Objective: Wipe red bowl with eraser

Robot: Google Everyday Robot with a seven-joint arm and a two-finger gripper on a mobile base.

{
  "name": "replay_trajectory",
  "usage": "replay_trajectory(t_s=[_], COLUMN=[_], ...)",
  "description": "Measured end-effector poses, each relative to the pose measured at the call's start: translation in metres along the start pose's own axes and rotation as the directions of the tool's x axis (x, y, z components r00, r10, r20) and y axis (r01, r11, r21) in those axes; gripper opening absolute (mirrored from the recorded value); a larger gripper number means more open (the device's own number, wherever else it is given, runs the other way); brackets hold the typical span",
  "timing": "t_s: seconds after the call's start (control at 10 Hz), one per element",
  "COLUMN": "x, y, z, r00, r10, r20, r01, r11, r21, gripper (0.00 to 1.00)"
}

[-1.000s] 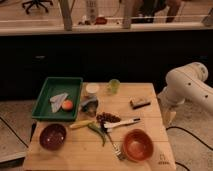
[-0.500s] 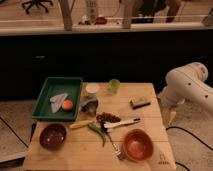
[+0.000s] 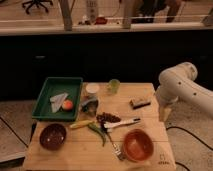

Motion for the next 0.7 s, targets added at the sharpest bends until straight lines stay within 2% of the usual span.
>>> replay_trajectory(t_s=[0.7], x=[0.004], y=[-0.02], z=[0.027], r00=[0.998], r10=[-0.06], r20=[-0.007], r01=[0.06], r11=[0.998], r21=[0.014], gripper=[0.8])
